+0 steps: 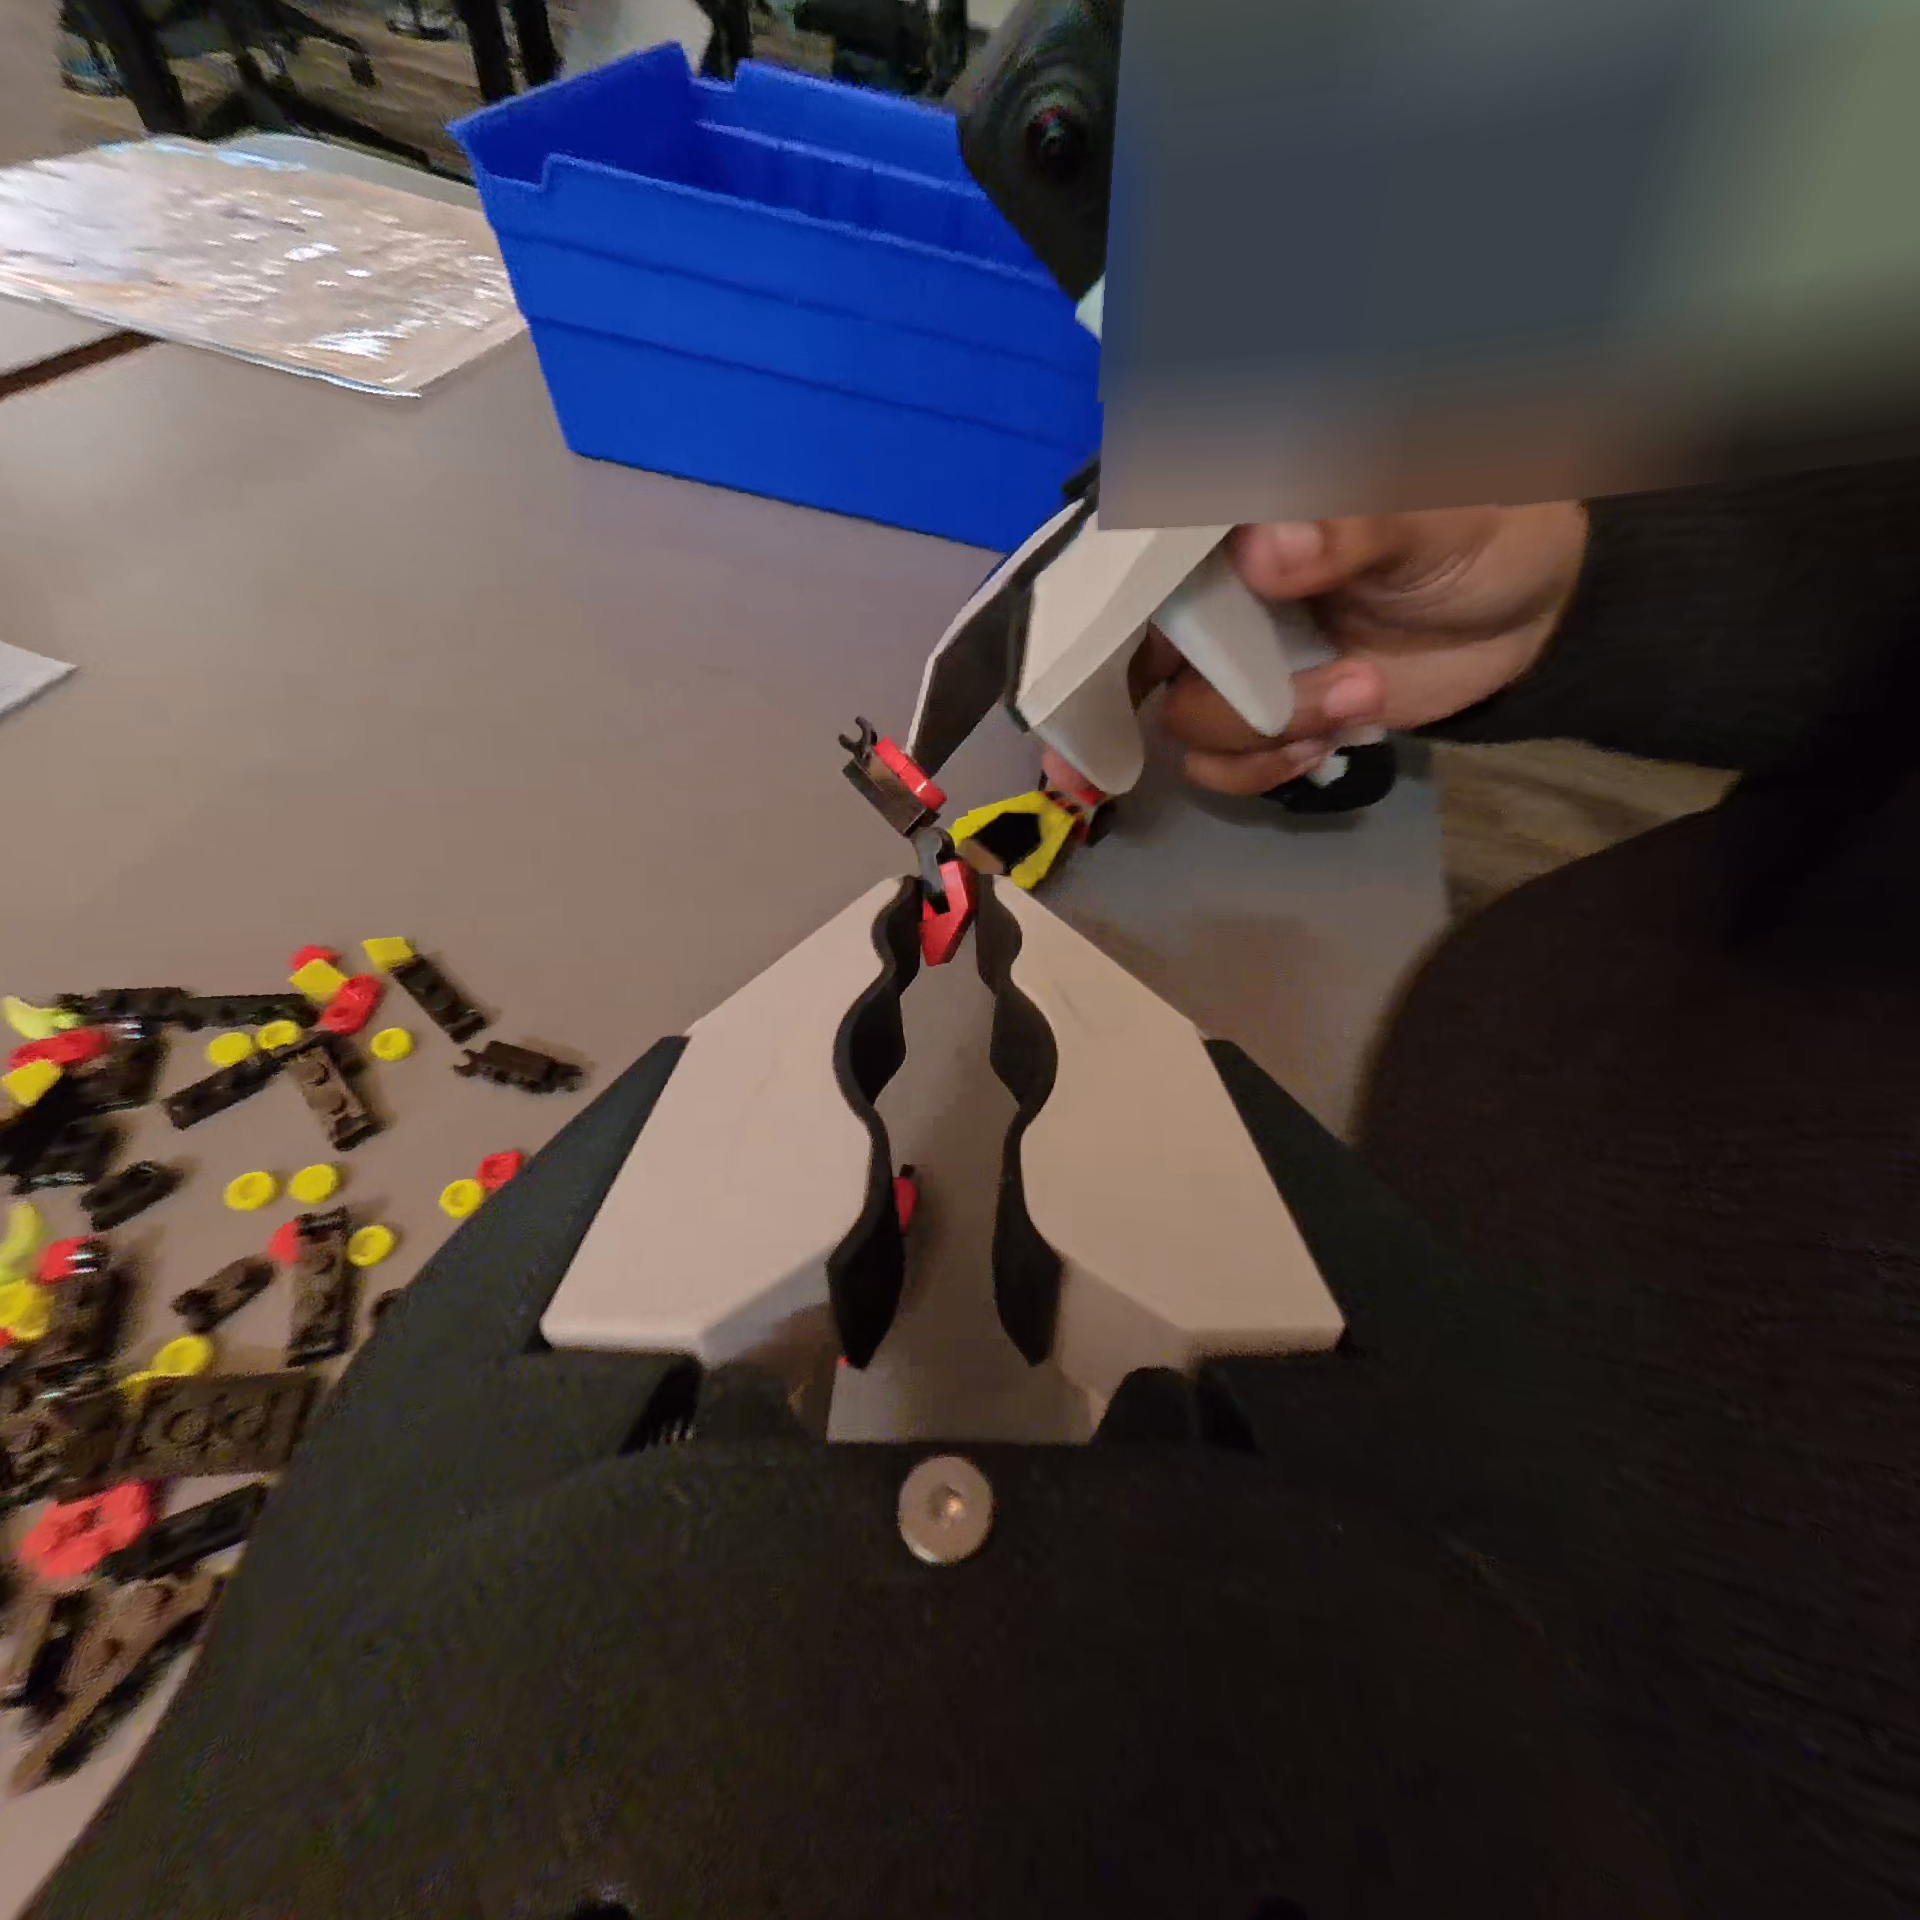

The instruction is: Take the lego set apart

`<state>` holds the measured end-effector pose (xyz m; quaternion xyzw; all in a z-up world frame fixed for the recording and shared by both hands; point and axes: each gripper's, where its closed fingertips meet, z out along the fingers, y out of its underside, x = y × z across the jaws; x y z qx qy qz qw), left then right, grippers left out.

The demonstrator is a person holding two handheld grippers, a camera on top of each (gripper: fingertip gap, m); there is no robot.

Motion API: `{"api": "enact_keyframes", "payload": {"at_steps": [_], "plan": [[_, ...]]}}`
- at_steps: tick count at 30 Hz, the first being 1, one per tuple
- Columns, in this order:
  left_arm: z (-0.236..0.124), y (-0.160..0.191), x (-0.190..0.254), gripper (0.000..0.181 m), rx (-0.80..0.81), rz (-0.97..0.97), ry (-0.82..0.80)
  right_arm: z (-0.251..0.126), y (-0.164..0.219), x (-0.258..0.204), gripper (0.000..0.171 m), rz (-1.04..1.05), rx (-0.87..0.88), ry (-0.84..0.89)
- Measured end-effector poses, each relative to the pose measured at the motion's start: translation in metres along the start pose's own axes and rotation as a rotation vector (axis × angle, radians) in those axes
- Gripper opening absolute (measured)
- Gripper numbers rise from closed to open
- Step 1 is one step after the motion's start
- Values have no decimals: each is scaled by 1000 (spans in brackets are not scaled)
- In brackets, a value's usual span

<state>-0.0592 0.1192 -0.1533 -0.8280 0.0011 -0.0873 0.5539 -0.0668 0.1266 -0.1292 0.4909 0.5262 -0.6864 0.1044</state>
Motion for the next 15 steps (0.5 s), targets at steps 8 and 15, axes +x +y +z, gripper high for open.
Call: {"api": "enact_keyframes", "payload": {"at_steps": [8, 15], "plan": [[10, 12, 8, 7, -82, 275, -106, 5, 13, 4, 11, 24, -64, 24], [5, 0, 35, 27, -4, -177, 229, 6, 15, -11, 10, -54, -105, -37]]}}
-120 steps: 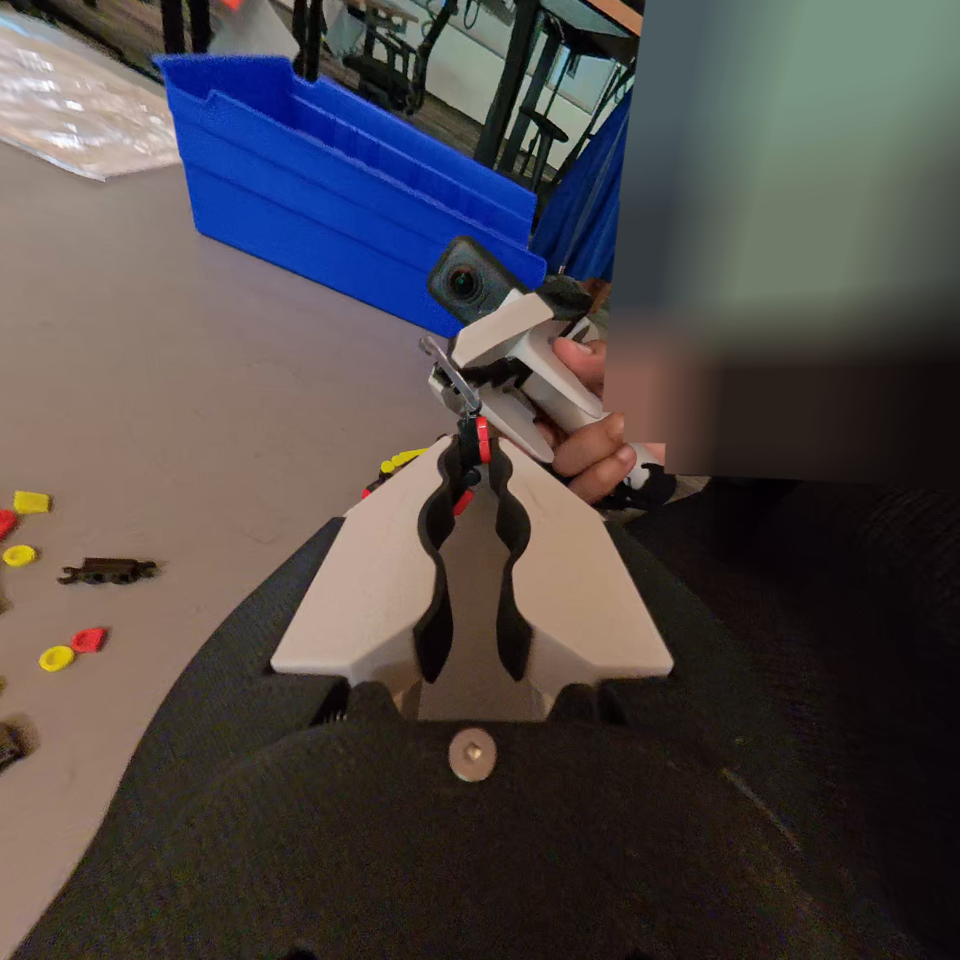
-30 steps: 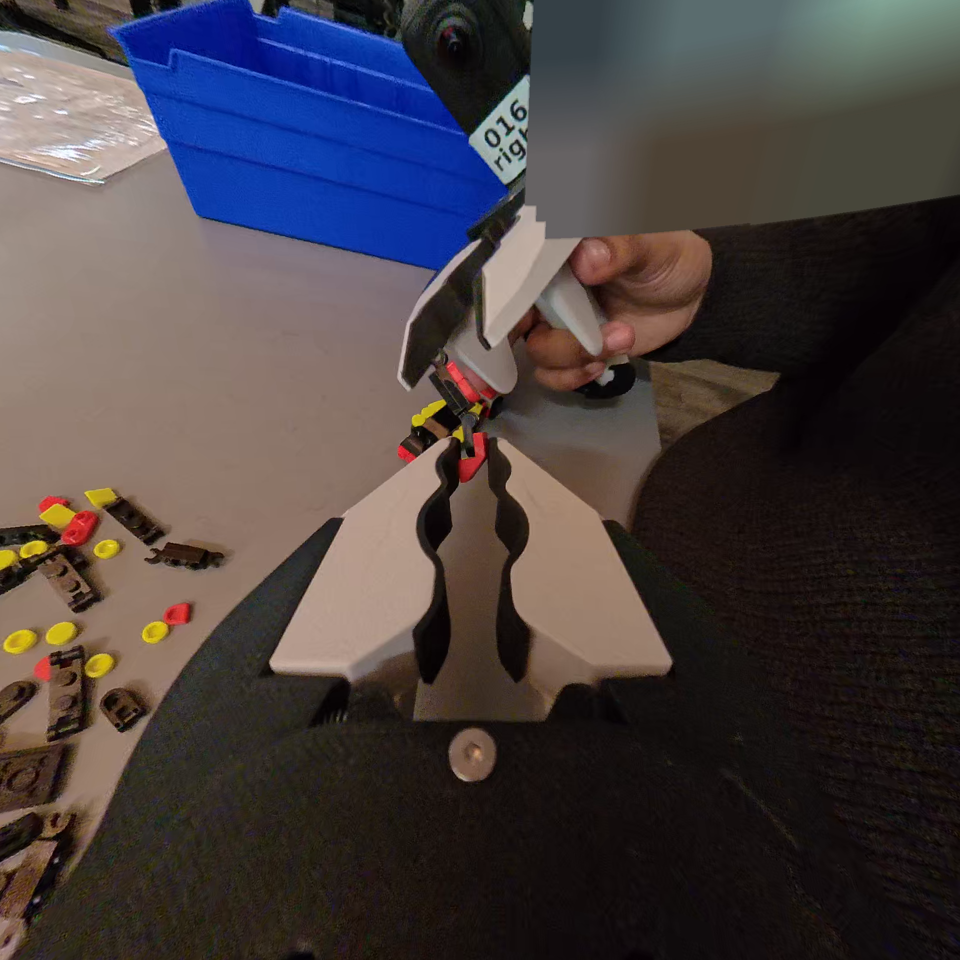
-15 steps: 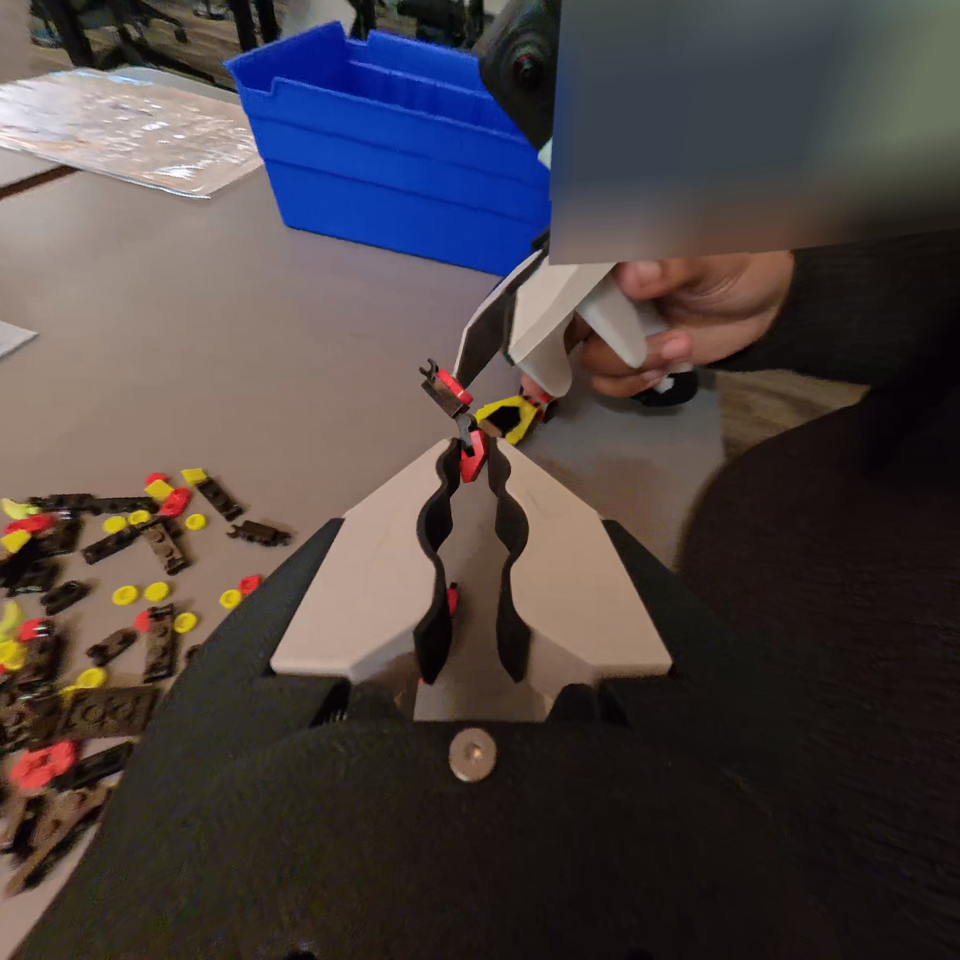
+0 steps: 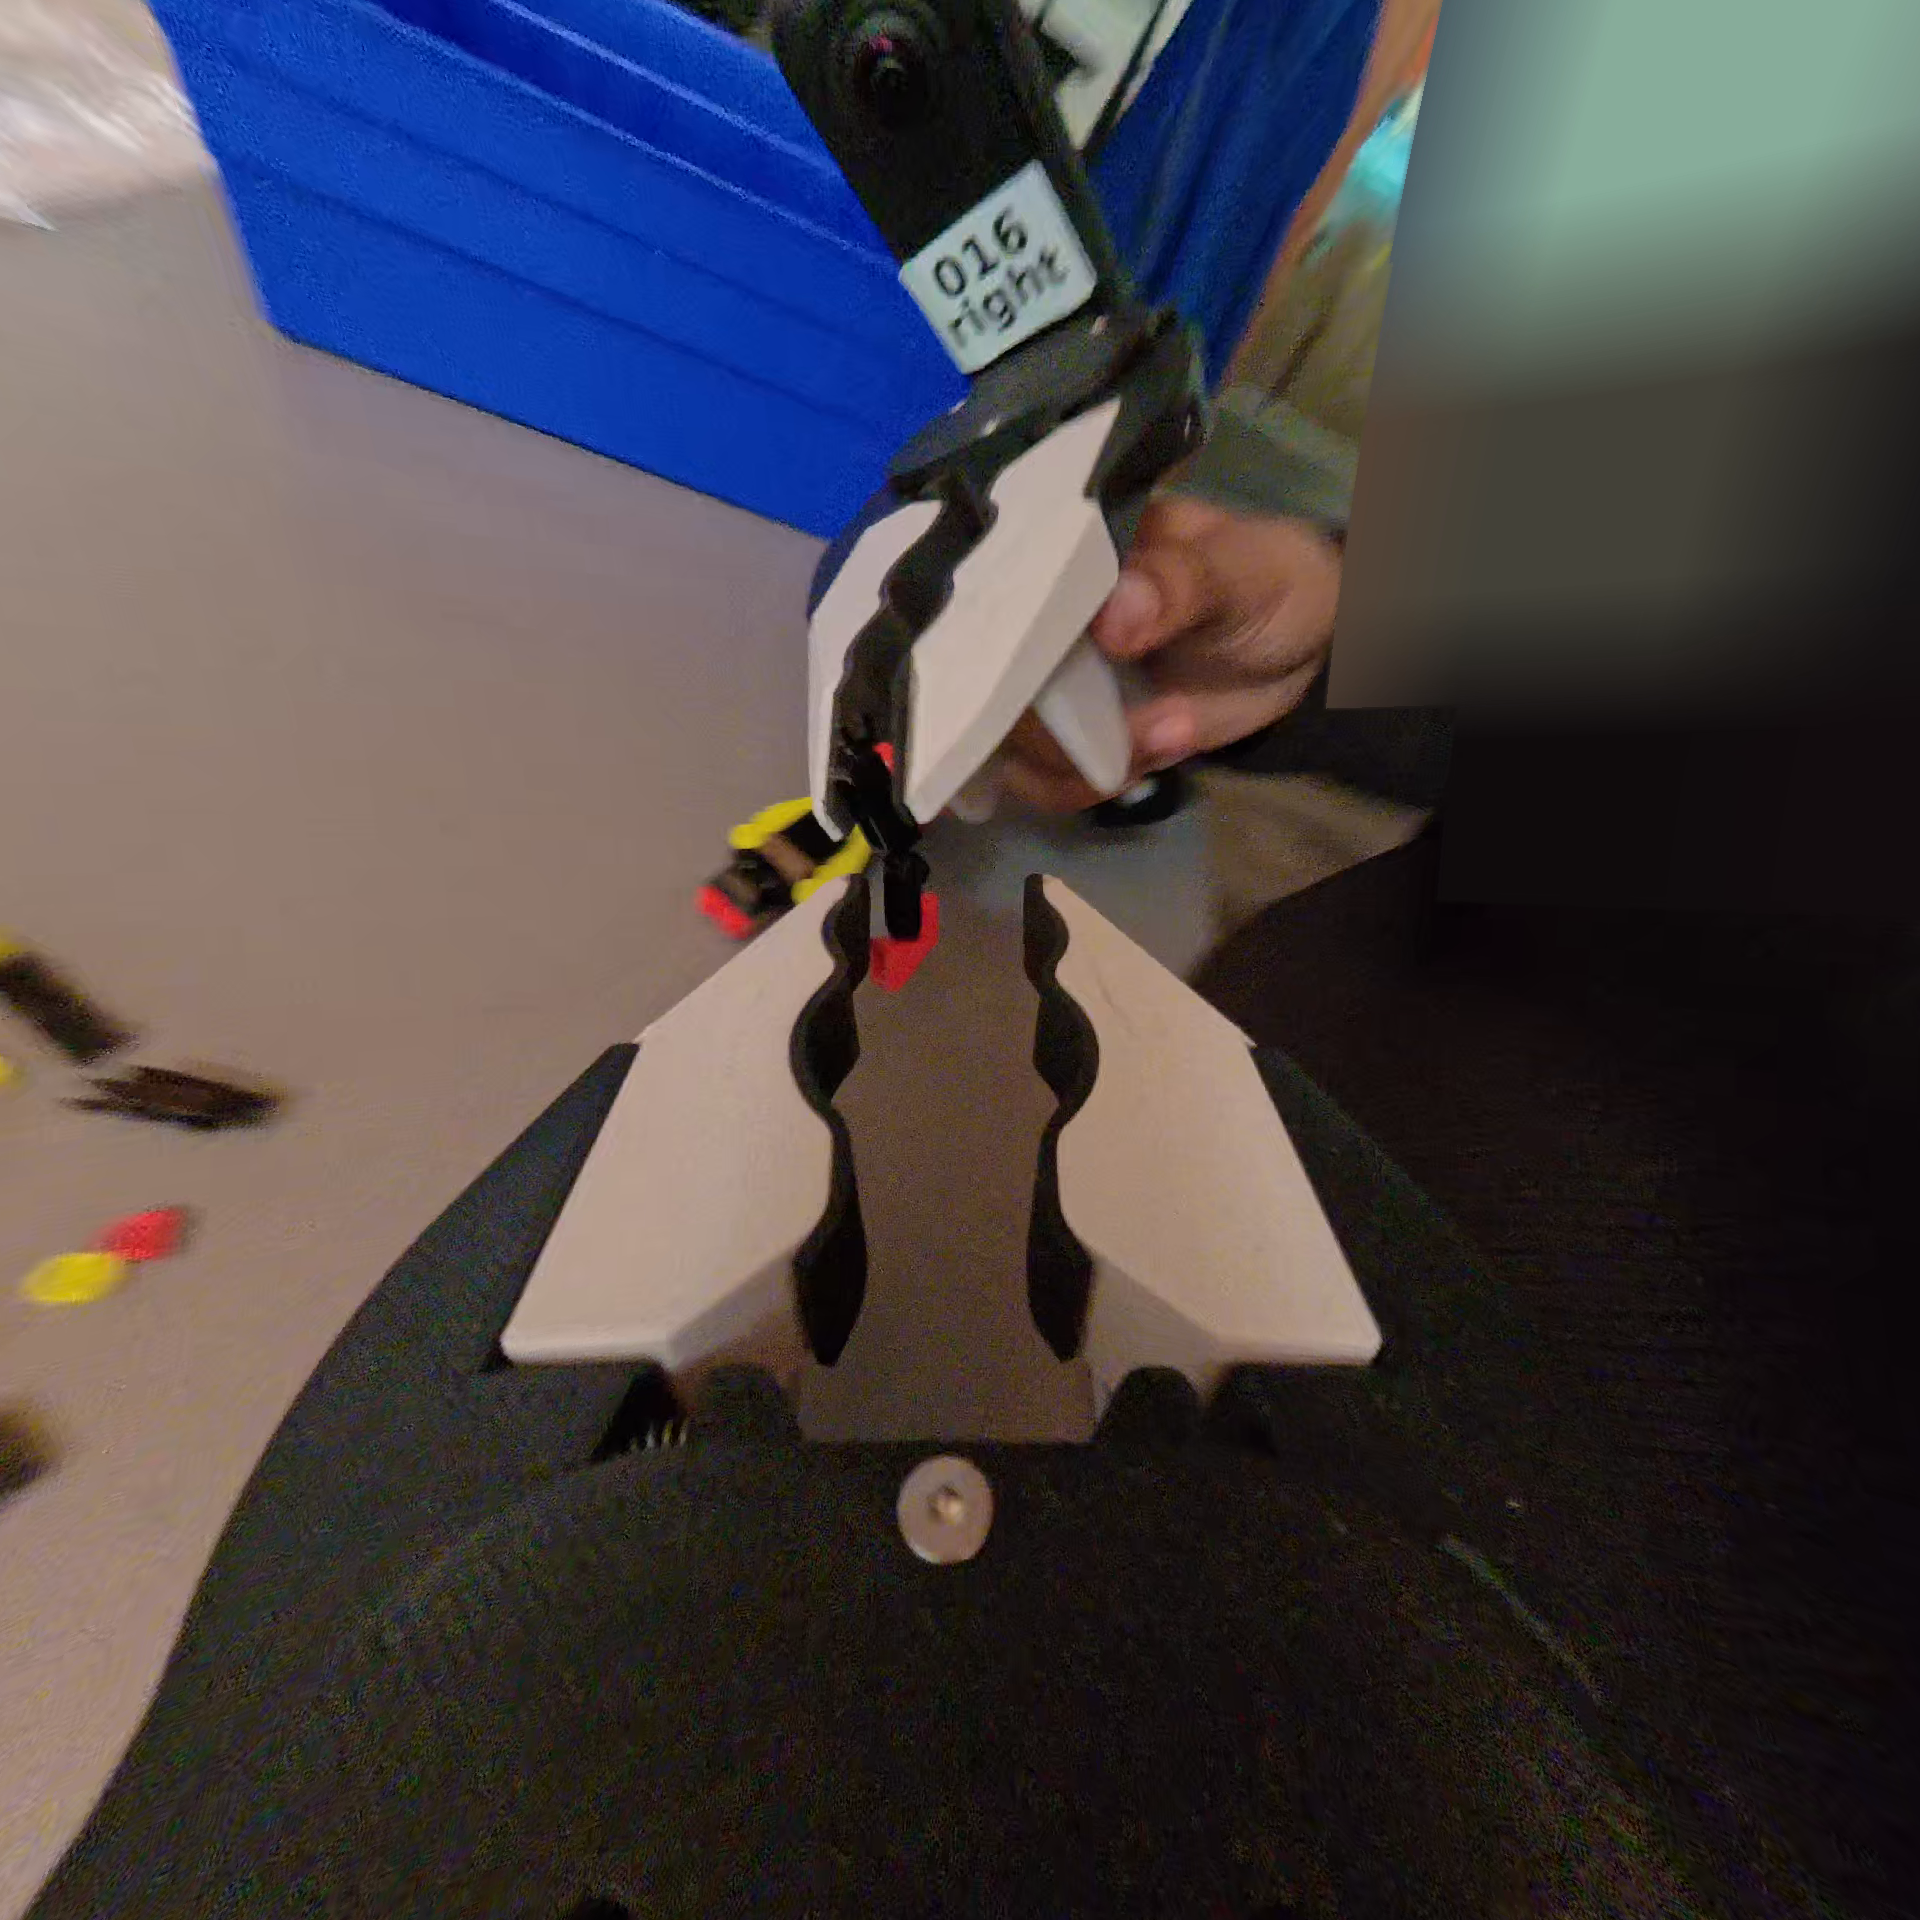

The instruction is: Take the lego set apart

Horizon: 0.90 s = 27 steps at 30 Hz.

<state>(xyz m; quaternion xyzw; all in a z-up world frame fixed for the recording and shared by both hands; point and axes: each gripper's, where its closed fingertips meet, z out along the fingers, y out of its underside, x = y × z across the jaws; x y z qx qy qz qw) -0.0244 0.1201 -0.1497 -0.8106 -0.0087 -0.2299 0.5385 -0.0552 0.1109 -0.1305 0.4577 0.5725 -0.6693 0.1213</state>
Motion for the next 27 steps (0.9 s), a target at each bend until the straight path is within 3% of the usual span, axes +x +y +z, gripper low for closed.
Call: {"api": "enact_keyframes", "payload": {"at_steps": [3, 7, 13, 20, 22, 27], "plan": [[-8, -12, 12, 17, 63, -274, 213, 2, 1, -14, 10, -21, -9, -70], [-15, -23, 16, 5, 128, -367, 303, 3, -3, -25, 10, -9, 14, -146], [-15, -23, 5, 6, 133, -328, 222, -4, -10, -17, 15, -30, 43, -93], [-8, -4, -9, 6, 11, -115, 6, -3, -1, -7, 14, -71, -17, -5], [-8, -4, -7, 5, 1, -86, 0, -4, 2, -5, 4, -80, -39, 13], [-8, 2, -6, 5, -45, -16, -20, -3, 9, -5, 7, -157, -104, 47]]}}
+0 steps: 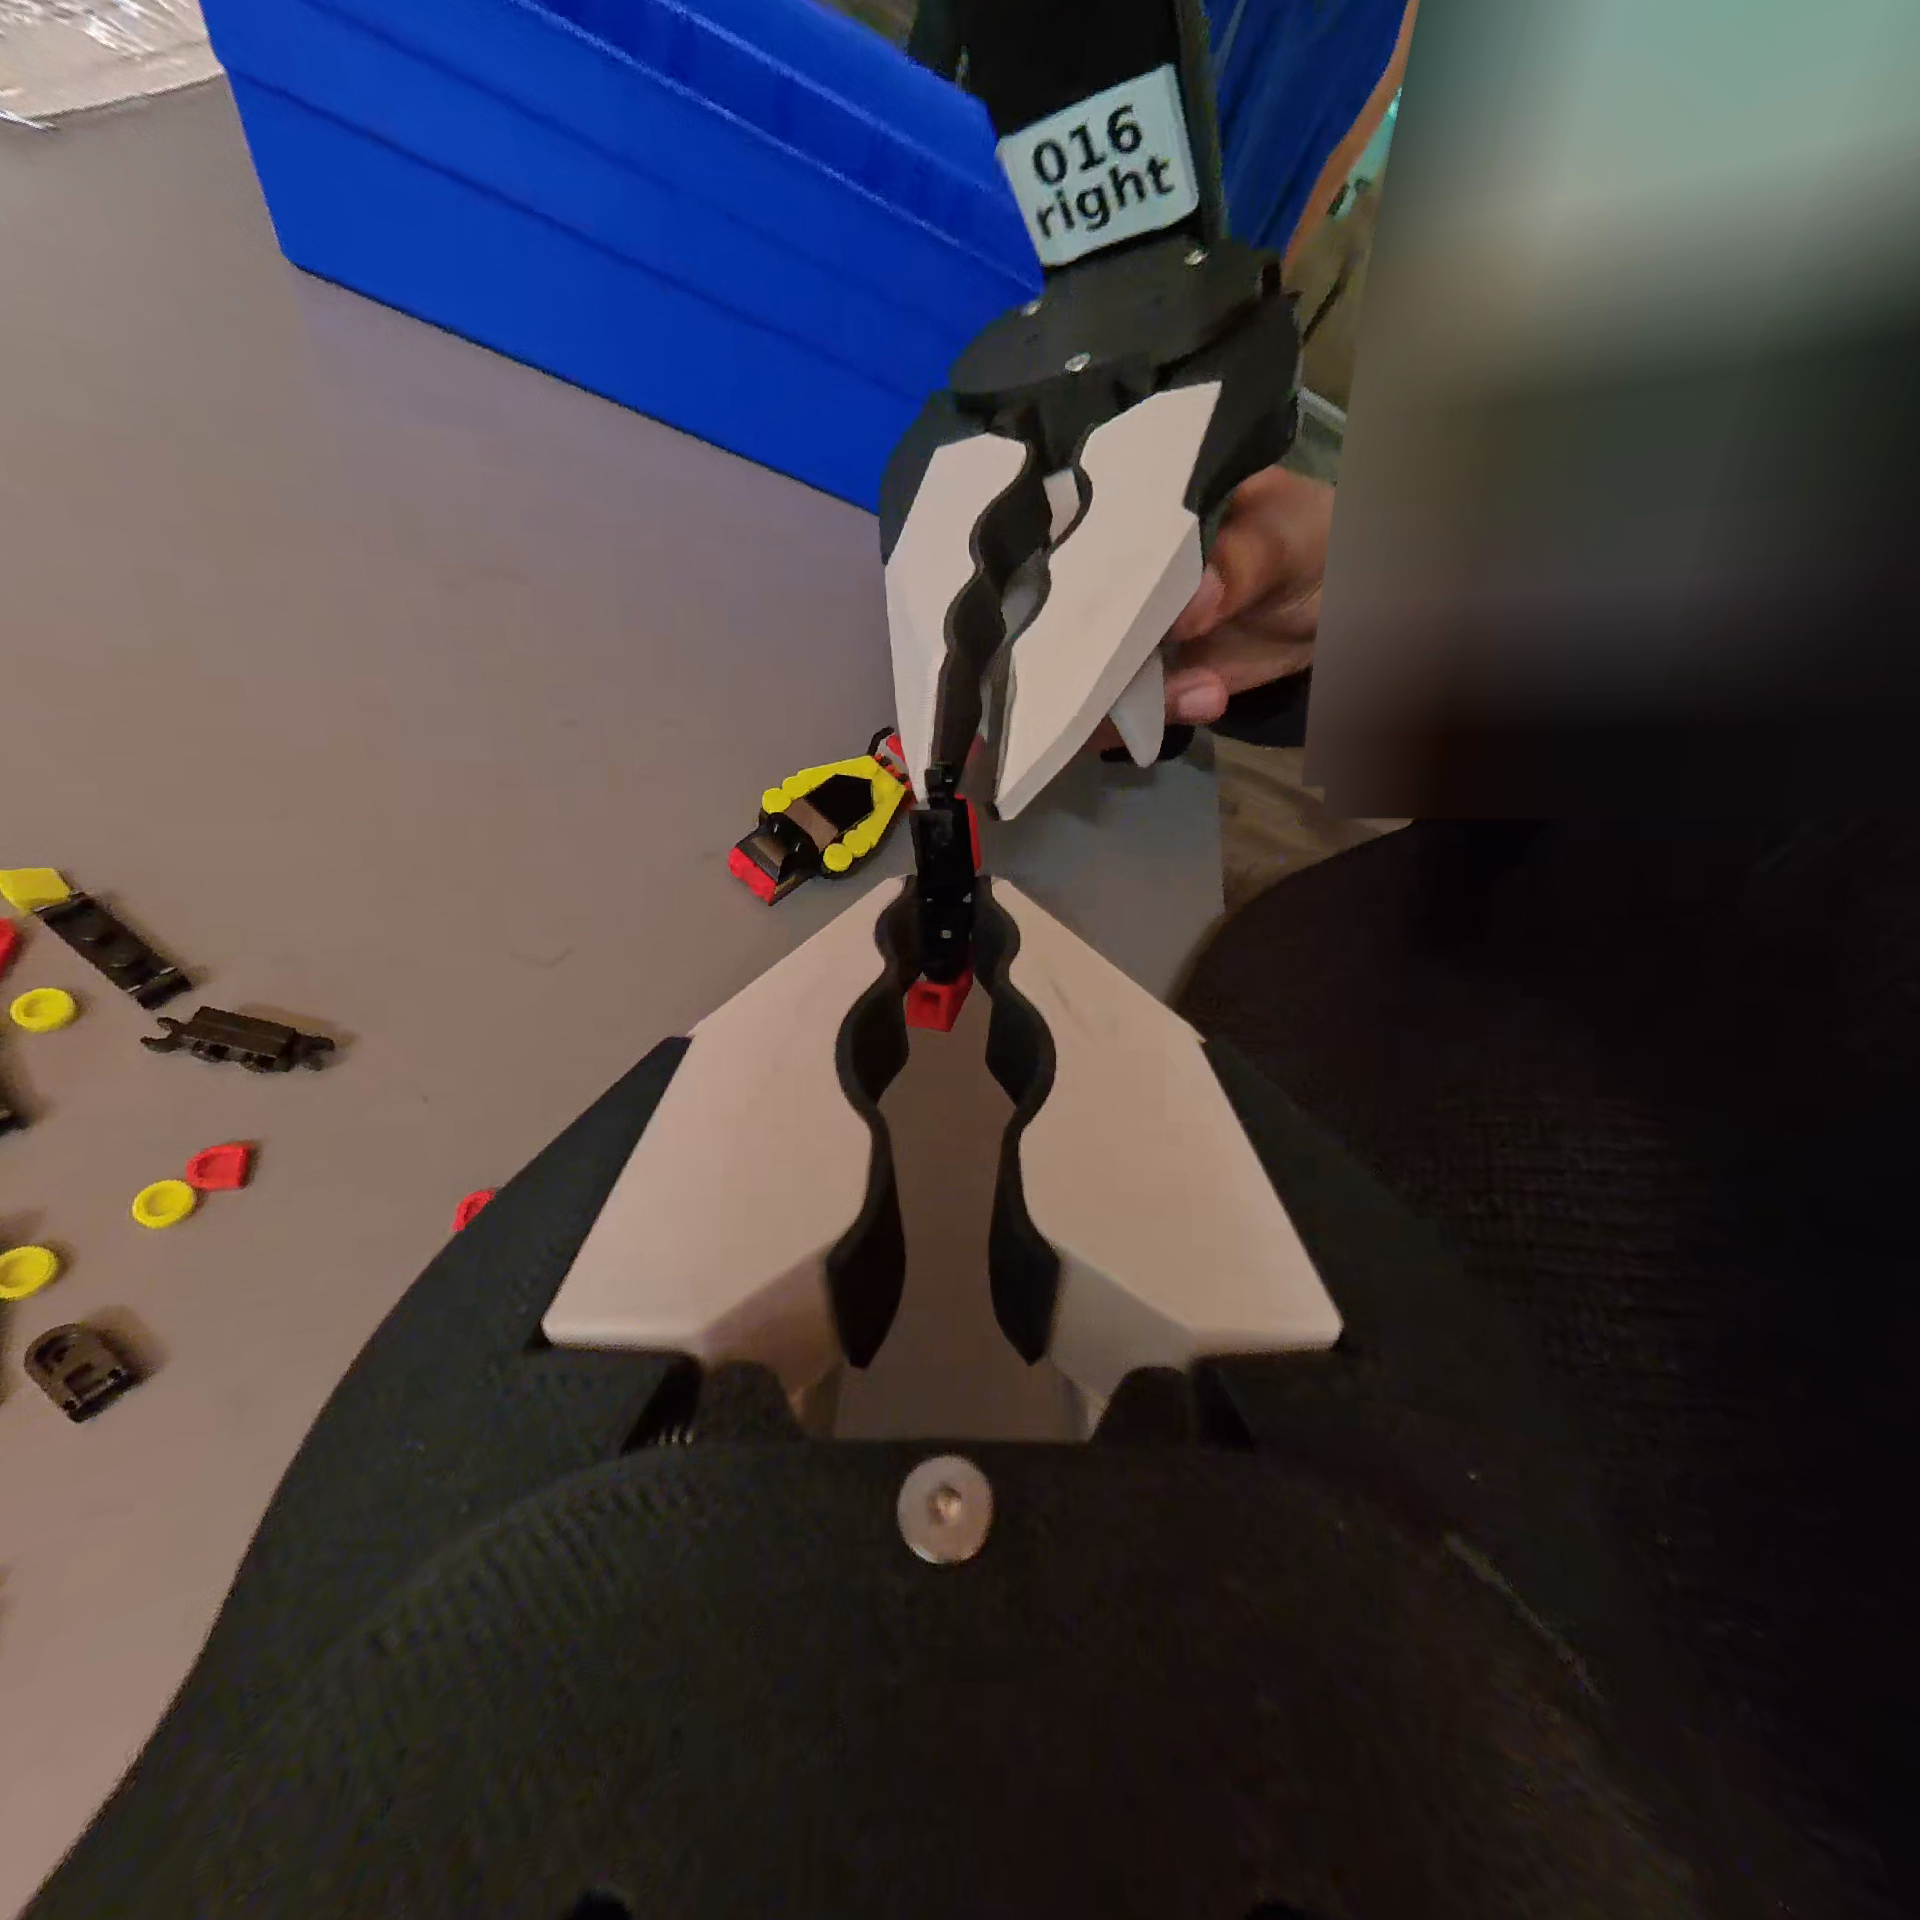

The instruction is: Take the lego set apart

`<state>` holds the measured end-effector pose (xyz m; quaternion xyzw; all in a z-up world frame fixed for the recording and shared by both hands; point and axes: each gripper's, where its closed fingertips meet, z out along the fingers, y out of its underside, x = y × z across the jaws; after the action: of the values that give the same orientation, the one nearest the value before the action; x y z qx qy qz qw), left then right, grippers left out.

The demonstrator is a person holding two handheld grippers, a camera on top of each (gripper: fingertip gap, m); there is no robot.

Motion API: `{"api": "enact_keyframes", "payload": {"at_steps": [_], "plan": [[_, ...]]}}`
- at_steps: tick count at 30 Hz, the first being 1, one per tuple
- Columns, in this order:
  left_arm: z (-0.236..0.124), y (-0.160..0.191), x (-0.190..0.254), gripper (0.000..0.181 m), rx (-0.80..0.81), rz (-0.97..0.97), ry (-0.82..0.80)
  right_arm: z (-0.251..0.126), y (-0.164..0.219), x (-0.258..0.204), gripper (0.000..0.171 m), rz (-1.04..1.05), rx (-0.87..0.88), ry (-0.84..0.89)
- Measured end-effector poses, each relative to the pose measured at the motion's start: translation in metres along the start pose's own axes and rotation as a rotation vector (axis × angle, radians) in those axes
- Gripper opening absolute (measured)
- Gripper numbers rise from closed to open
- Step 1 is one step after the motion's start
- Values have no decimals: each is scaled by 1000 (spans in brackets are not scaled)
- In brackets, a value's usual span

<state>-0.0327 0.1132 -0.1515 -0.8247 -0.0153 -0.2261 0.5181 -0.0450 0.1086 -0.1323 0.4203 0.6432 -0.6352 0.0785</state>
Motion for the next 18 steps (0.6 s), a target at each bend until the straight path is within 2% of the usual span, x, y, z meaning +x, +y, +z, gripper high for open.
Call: {"api": "enact_keyframes", "payload": {"at_steps": [4, 11, 18], "plan": [[0, 1, 0, 5, -7, 2, 2, 1, 4, 3, 20, -48, -42, 41], [4, 11, 3, 5, -75, 76, -17, 7, 16, 1, 8, -150, -134, 88], [0, 5, 8, 5, -60, 100, -14, 4, 16, -7, 8, -304, -222, 141]]}}
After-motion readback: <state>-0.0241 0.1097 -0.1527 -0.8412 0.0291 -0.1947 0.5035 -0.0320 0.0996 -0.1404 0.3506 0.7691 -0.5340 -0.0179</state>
